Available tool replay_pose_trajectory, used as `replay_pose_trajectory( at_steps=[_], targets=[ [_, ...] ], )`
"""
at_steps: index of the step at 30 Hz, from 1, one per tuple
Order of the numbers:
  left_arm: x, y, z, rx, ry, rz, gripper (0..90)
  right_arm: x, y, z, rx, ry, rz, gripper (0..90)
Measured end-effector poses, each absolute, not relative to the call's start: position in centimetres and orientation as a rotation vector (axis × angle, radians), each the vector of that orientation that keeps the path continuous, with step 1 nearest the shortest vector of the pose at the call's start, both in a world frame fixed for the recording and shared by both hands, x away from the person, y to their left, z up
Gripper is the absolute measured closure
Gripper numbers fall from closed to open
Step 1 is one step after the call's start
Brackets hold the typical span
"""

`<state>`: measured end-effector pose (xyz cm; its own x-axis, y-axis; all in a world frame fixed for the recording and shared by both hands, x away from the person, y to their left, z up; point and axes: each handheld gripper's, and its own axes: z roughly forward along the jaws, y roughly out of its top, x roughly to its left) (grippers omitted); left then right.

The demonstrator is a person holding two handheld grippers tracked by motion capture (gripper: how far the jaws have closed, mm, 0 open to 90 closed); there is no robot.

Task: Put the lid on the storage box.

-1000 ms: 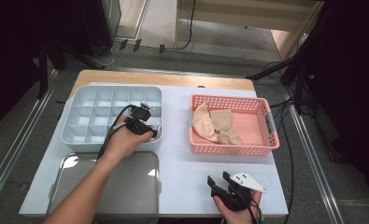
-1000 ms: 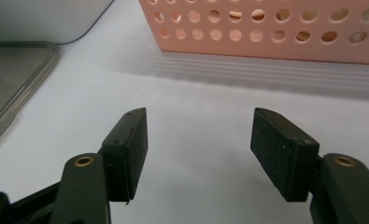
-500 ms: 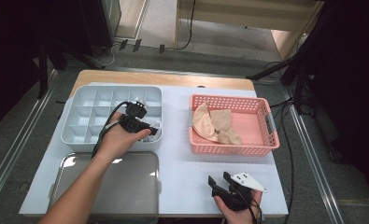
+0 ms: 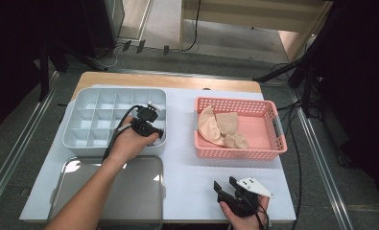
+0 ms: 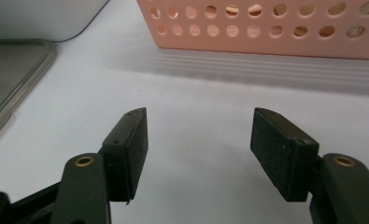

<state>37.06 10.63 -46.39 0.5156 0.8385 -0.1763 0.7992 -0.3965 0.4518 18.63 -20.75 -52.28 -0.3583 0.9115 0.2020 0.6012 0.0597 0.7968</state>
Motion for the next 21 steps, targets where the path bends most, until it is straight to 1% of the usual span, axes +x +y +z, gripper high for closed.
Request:
replay_pose_trajectory(
  at_steps=[2,6,8,10,11,12,13,14,16,18,19,21],
  targets=[
    [37.3,10.6,-46.4,2.284,1.348,0.091,87.1,18.6,-20.6,-52.3,1.516,1.991,1.202,37.1],
    [36.7,11.0,-46.4,2.256,1.302,0.131,84.8,18.6,-20.5,-52.3,1.497,1.993,1.209,37.4],
    [36.1,11.7,-46.3,2.197,1.287,0.139,80.8,18.6,-20.7,-52.2,1.511,1.997,1.220,42.0],
    [35.5,12.3,-46.2,2.152,1.268,0.149,72.4,18.6,-20.7,-52.2,1.508,1.992,1.228,43.8],
    [35.3,12.7,-46.0,2.132,1.252,0.123,67.3,18.5,-20.7,-52.1,1.511,1.991,1.233,44.7],
    [35.0,12.9,-45.9,2.101,1.244,0.111,59.5,18.5,-20.7,-52.0,1.516,1.990,1.237,45.0],
    [34.6,13.1,-45.8,2.075,1.241,0.115,55.8,18.4,-20.7,-52.0,1.512,1.990,1.239,45.0],
    [34.2,13.3,-45.7,2.062,1.233,0.137,51.7,18.4,-20.7,-52.0,1.505,1.990,1.237,45.0],
    [33.4,13.7,-45.4,2.022,1.215,0.143,39.5,18.4,-20.7,-51.9,1.503,1.988,1.244,45.2],
    [32.3,13.9,-45.3,1.979,1.207,0.200,29.3,18.3,-20.8,-51.8,1.505,1.983,1.246,45.1],
    [31.8,14.1,-45.2,1.960,1.193,0.209,24.9,18.3,-20.8,-51.7,1.497,1.984,1.246,45.1],
    [30.8,14.7,-45.2,1.916,1.152,0.174,20.7,18.2,-20.8,-51.6,1.499,1.977,1.250,44.9]
  ],
)
